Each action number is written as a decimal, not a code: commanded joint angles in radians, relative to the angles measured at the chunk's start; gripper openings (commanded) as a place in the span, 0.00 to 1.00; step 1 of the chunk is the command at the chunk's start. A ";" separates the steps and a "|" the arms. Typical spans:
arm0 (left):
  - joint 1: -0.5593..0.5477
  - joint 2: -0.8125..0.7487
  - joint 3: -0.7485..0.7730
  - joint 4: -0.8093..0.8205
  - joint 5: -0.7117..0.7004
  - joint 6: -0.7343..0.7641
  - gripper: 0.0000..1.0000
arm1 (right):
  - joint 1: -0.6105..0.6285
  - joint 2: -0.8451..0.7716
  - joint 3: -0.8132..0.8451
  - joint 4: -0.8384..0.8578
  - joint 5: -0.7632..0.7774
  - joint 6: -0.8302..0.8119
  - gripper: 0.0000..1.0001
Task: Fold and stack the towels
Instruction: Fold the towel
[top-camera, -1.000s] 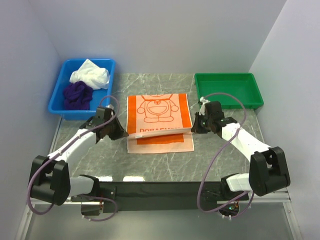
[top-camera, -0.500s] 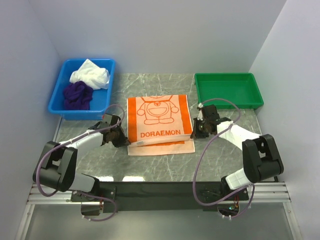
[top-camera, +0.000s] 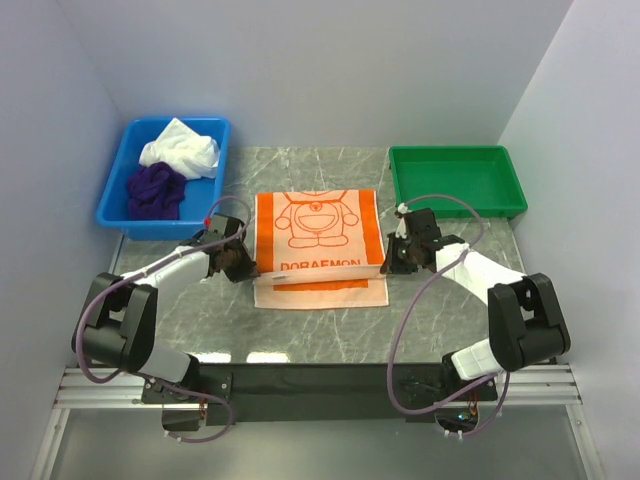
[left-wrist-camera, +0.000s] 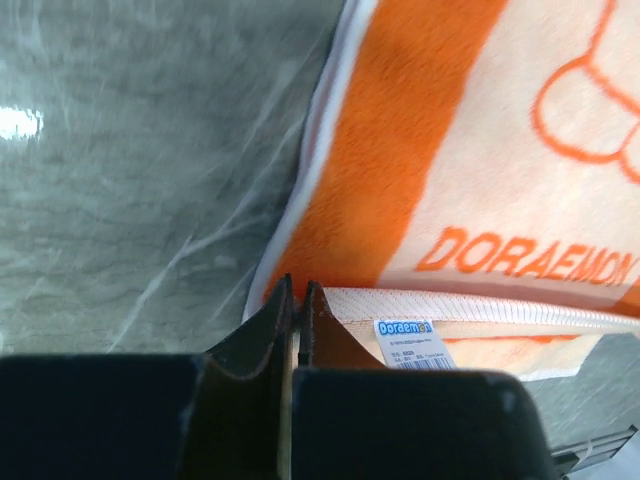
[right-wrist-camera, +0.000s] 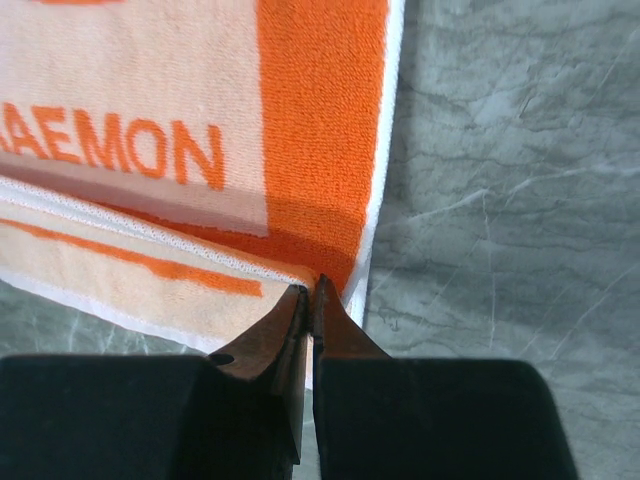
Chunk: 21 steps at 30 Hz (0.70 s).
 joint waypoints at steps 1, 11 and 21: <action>0.014 -0.005 0.048 -0.086 -0.130 0.047 0.01 | -0.027 -0.083 0.012 0.005 0.112 -0.007 0.00; 0.014 -0.160 0.095 -0.193 -0.162 0.057 0.01 | -0.027 -0.206 0.012 -0.042 0.152 0.001 0.00; 0.012 -0.251 0.086 -0.234 -0.127 0.045 0.01 | -0.026 -0.300 -0.025 -0.070 0.160 -0.001 0.00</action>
